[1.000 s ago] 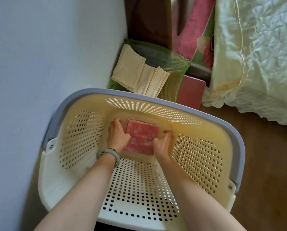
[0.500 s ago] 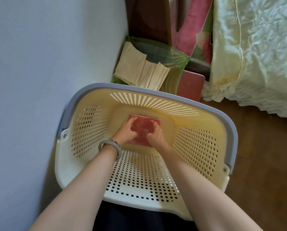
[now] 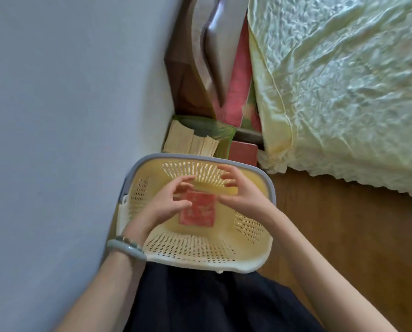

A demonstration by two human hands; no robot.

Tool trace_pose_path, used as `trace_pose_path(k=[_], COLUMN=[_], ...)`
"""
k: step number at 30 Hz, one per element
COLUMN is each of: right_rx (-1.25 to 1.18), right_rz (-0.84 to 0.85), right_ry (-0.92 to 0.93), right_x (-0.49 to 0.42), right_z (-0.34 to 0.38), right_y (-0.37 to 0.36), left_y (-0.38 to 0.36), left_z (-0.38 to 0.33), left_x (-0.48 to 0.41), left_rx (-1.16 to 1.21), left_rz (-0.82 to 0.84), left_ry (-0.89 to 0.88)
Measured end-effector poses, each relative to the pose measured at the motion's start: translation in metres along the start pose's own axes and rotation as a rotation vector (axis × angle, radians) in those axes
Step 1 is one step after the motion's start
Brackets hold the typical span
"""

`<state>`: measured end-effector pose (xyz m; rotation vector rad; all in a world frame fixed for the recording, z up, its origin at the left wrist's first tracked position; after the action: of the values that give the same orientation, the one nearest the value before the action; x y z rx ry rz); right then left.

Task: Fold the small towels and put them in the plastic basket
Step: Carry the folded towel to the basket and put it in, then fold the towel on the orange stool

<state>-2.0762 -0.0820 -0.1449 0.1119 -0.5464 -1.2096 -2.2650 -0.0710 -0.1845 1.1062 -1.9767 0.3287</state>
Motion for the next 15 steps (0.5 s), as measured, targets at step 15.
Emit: trace_pose_path(k=[15], right_rx=[-0.031], right_rz=[-0.634], right_ry=[0.238], right_x=[0.191], right_z=[0.104], right_y=[0.141], left_y=[-0.068], left_z=[-0.22], left_x=[0.145], left_rx=[-0.139], left_rz=[0.221], left_ry=[-0.736])
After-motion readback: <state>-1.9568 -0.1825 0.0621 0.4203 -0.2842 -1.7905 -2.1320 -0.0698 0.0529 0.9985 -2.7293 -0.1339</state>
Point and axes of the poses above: each hand's wrist, its own x-axis away from the middle knuckle, its own y-axis out of the back of the hand, z = x × y, the point moved 4 cm from there along -x, towards the middle knuckle, and after that the axes turned 13 degrees about y, right-handed, at the moved point
